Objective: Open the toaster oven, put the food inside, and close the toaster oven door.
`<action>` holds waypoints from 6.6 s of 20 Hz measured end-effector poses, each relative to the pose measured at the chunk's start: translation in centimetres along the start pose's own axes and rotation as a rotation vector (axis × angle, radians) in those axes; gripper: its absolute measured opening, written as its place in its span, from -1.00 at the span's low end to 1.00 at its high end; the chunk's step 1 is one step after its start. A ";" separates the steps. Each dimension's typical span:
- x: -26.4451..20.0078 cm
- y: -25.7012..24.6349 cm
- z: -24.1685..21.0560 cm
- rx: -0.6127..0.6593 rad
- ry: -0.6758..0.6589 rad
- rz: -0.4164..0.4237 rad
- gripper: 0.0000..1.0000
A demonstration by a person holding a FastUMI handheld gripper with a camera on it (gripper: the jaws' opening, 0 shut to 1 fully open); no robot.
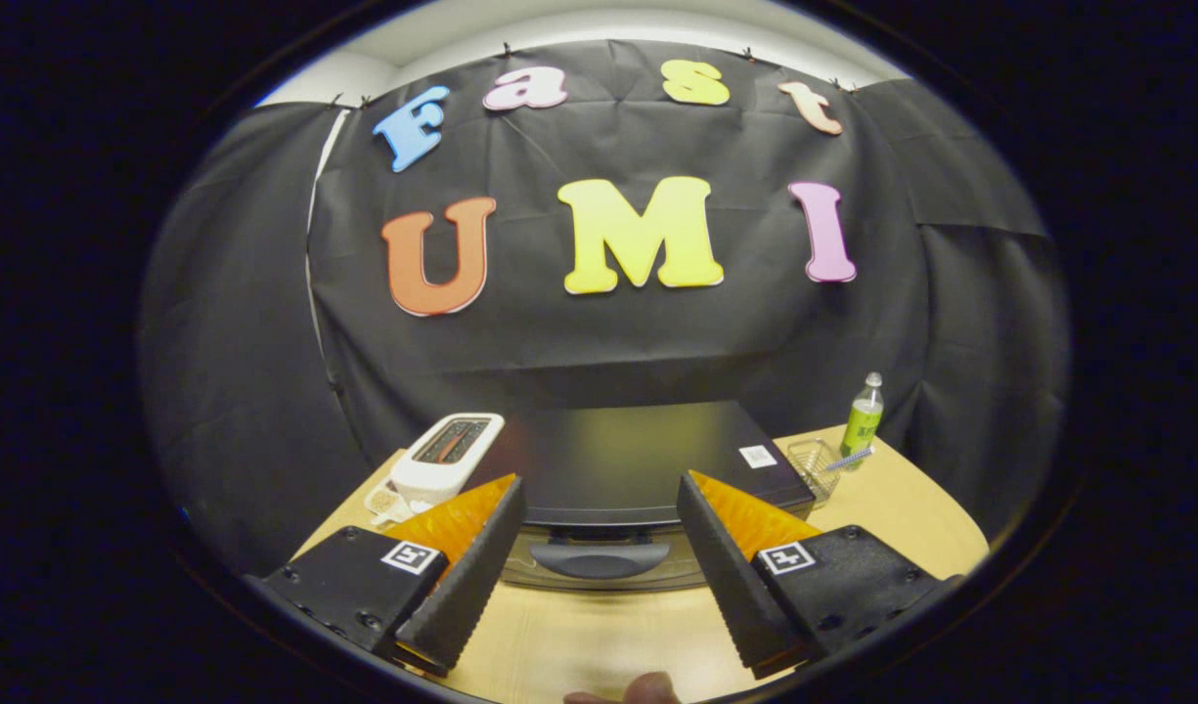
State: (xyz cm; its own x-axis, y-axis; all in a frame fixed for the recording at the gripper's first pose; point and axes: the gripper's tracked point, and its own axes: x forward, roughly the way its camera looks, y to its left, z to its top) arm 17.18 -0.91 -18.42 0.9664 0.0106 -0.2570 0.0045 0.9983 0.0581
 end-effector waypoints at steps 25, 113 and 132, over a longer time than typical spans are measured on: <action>-1.0 0.2 -12.8 -0.069 0.168 -0.008 1.00; 11.5 2.0 -11.6 1.128 0.261 0.193 0.32; -0.2 1.9 -10.5 0.386 0.435 0.092 0.92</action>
State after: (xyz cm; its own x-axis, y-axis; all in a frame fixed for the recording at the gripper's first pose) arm 14.33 1.56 -28.45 0.7734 0.2001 -0.6015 0.0975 0.9001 0.4246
